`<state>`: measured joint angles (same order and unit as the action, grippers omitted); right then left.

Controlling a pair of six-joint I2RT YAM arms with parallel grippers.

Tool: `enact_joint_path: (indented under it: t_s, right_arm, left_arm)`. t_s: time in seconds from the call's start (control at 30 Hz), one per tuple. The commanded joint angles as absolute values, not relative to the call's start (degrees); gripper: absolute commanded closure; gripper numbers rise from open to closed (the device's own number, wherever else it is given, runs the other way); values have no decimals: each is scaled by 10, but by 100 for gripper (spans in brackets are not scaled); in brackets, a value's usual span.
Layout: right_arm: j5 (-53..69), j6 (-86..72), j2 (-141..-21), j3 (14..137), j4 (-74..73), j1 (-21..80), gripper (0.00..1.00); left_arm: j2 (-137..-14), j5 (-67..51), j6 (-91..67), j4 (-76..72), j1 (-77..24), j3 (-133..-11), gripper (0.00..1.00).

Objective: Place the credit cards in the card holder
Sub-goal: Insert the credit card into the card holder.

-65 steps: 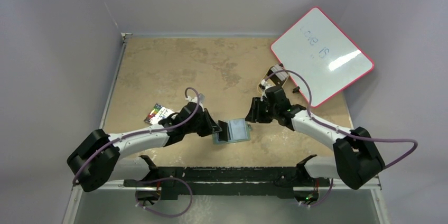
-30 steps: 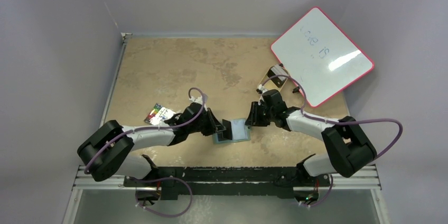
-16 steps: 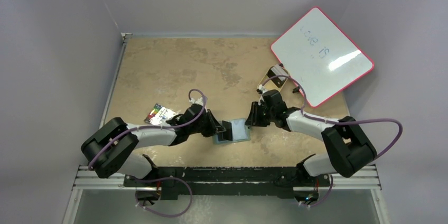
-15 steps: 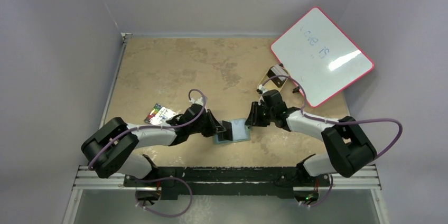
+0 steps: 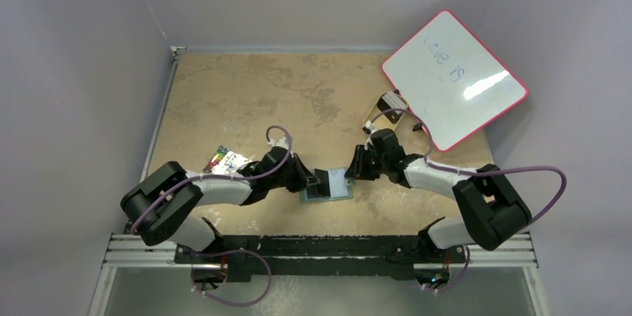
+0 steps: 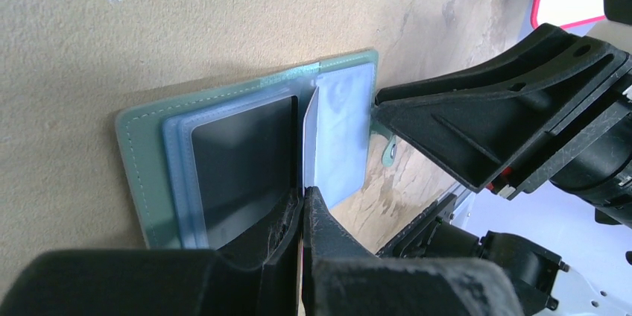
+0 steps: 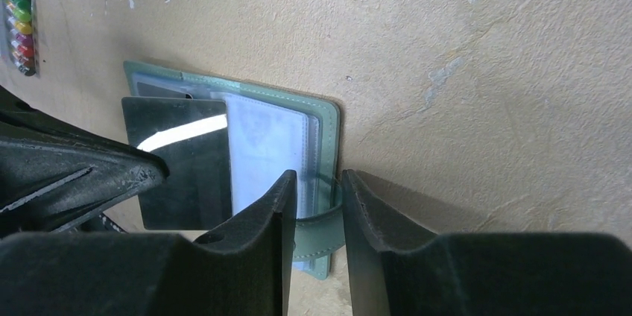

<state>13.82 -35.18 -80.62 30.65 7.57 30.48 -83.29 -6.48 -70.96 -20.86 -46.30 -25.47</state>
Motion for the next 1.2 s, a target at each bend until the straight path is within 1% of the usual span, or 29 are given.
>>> enact_joint_path:
  t_s: [0.0,0.37,0.53,0.73,1.03,1.17]
  right_arm:
    - [149,-370,-797,295,93,310,70]
    - [148,-379,-794,282,100,310,71]
    - [145,-380,-792,284,98,309,72]
    - [146,-381,-793,284,100,309,72]
    - [138,-381,-790,284,97,309,72]
    - [138,-380,-792,287,95,309,72]
  left_arm:
    - [-842,-36,-709,-233,-467,-252,100]
    - [-872,-26,-700,-256,-483,-253,100]
    - [-867,-20,-696,-216,-498,-261,100]
    - [-879,-32,-696,-252,-503,-262,100]
    - [-866,-30,-701,-205,-505,-267,100]
    - [-854,-14,-706,-140,-506,-276,100]
